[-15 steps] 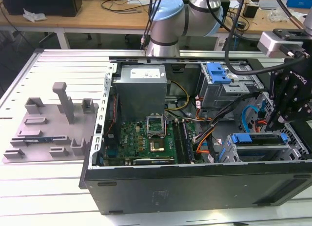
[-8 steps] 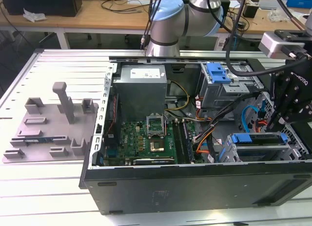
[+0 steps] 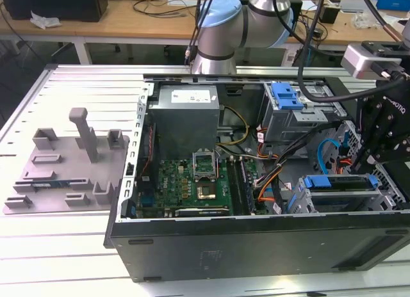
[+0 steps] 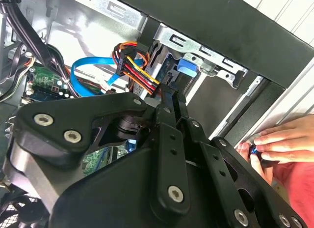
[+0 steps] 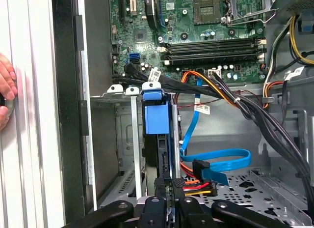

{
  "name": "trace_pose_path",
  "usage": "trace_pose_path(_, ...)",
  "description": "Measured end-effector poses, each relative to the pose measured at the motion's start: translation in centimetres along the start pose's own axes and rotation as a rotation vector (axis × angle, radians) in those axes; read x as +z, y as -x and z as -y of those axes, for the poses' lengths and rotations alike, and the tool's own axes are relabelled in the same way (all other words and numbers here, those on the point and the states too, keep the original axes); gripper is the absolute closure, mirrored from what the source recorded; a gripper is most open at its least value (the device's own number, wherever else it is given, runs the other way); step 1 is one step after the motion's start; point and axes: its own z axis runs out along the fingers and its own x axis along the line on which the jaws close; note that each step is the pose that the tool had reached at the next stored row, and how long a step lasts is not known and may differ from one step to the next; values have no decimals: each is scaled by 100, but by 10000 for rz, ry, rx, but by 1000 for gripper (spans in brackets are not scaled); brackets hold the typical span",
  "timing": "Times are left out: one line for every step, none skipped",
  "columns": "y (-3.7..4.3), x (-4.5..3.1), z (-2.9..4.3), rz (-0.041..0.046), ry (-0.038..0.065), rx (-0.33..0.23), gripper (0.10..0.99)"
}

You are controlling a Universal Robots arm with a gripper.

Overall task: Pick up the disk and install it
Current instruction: 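Insert the first disk wire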

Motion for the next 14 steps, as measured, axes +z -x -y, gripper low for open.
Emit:
trace_pose_path(0,1,0,1,0,0,922)
trace_pose_path(0,3,0,2,0,0,922)
trace_pose_path(0,4,0,2,0,0,922)
trace_pose_path(0,5,0,1,0,0,922)
trace_pose_path(0,9,0,2,1,0,922)
trace_pose_path(0,11,0,2,0,0,922)
trace_pose_path(0,14,0,1,1,0,922)
trace_pose_path(0,16,-1,1,0,0,922)
trace_pose_path(0,16,-1,2,0,0,922)
trace_pose_path(0,16,-1,1,1,0,922)
trace_pose_path(0,17,-2,1,1,0,922)
trace_pose_path(0,17,-2,2,0,0,922)
trace_pose_path(0,18,-6,4,0,1,922)
trace_pose_path(-1,19,-10,4,1,2,922)
